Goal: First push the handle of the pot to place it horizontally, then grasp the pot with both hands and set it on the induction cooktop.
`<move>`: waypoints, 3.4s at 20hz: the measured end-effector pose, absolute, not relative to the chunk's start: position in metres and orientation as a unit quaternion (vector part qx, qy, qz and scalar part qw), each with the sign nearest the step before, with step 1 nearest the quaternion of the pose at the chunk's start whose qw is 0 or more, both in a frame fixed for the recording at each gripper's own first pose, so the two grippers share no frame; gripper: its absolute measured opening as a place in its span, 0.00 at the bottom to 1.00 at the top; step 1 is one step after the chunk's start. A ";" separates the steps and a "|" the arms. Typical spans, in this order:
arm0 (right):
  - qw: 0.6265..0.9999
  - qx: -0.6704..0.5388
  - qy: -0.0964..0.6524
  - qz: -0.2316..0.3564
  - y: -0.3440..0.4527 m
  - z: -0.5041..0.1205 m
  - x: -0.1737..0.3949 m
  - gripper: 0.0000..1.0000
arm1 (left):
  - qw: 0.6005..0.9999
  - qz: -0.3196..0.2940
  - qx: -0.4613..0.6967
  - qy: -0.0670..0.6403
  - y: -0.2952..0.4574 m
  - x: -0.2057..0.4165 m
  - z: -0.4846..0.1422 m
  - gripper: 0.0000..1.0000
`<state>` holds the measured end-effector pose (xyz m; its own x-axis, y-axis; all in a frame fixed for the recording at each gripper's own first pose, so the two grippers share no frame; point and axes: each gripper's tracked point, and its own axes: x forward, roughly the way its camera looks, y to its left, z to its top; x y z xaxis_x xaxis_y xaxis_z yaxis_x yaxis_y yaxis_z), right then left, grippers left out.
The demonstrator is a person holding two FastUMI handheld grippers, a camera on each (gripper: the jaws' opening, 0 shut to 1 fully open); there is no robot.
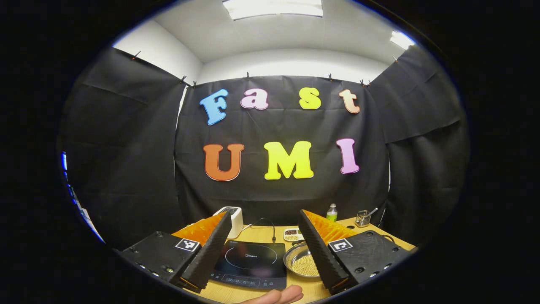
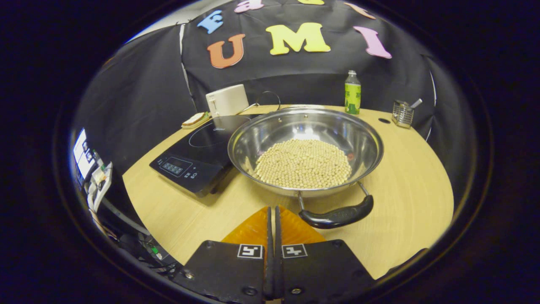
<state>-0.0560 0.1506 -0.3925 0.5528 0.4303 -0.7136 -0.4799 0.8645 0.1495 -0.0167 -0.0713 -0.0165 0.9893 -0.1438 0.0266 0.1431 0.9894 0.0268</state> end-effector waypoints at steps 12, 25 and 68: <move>0.864 0.007 0.434 0.253 0.131 -0.393 -0.044 0.00 | 0.998 -0.056 0.001 -0.006 -0.064 0.042 -0.019 0.96; 0.858 -0.005 0.439 0.268 0.141 -0.383 -0.047 0.01 | 0.997 -0.076 0.000 0.005 -0.069 0.055 -0.031 0.96; 0.907 -0.003 0.405 0.118 0.010 -0.371 0.088 0.00 | 0.990 -0.134 -0.011 0.046 -0.097 0.076 -0.076 0.96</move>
<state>0.0880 0.0097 -0.3711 0.6436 0.2109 -0.7357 -0.2153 0.9724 0.0904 0.0761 -0.0967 -0.0765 0.9601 -0.2655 -0.0877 0.2635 0.9641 -0.0339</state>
